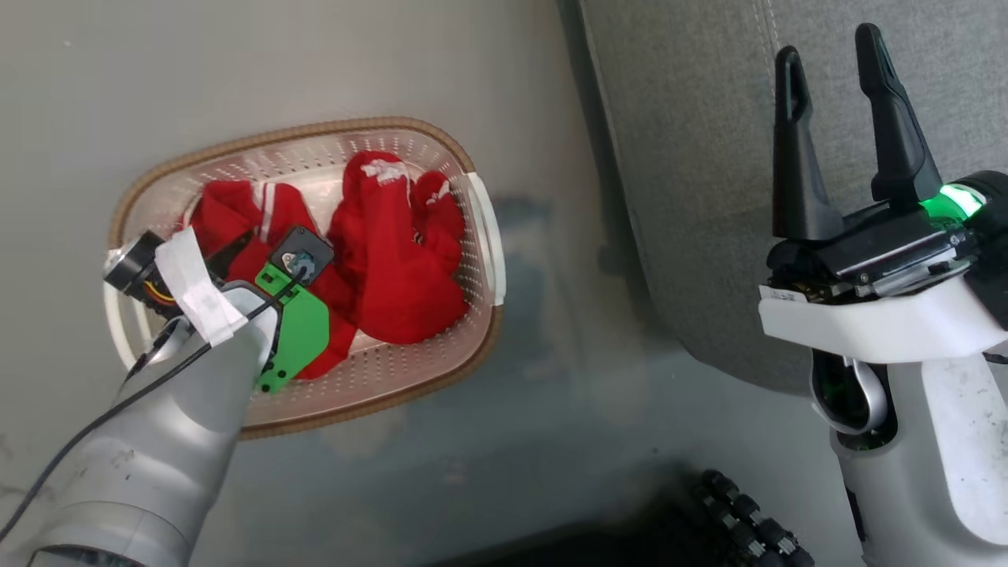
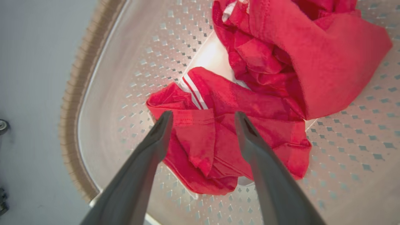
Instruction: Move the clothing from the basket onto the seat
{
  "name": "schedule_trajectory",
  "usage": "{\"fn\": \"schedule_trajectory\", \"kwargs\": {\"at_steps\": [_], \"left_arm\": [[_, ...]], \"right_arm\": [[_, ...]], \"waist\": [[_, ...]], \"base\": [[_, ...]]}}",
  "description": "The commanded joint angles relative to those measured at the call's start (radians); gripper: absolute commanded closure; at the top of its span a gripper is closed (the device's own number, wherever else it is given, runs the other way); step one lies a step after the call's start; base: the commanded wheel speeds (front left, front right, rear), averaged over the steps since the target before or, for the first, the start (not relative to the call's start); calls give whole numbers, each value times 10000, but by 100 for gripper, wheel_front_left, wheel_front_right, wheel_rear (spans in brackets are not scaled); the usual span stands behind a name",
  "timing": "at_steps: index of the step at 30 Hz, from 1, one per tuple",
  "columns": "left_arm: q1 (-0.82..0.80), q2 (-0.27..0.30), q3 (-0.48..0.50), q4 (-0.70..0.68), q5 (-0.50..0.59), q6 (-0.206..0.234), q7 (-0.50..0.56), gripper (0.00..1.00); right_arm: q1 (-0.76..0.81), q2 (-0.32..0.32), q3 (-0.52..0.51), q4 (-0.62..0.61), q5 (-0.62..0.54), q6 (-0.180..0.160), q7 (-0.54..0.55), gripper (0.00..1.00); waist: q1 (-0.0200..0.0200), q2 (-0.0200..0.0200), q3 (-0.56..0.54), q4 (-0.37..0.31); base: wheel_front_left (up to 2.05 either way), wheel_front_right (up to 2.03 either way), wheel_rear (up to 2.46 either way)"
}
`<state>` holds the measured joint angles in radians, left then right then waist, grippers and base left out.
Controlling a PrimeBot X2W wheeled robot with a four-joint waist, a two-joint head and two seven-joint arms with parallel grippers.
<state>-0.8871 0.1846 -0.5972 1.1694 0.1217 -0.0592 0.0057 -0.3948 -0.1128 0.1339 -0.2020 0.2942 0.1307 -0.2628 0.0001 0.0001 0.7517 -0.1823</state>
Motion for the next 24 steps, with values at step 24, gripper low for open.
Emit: {"fn": "schedule_trajectory", "kwargs": {"at_steps": [24], "left_arm": [[-1492, 1132, -1635, 1148, 438, -712, 2851, 0]], "right_arm": [[192, 611, 998, -299, -76, 1, -31, 0]], "waist": [[-1, -1, 2489, -2273]], "base": [[0, 0, 0]]}}
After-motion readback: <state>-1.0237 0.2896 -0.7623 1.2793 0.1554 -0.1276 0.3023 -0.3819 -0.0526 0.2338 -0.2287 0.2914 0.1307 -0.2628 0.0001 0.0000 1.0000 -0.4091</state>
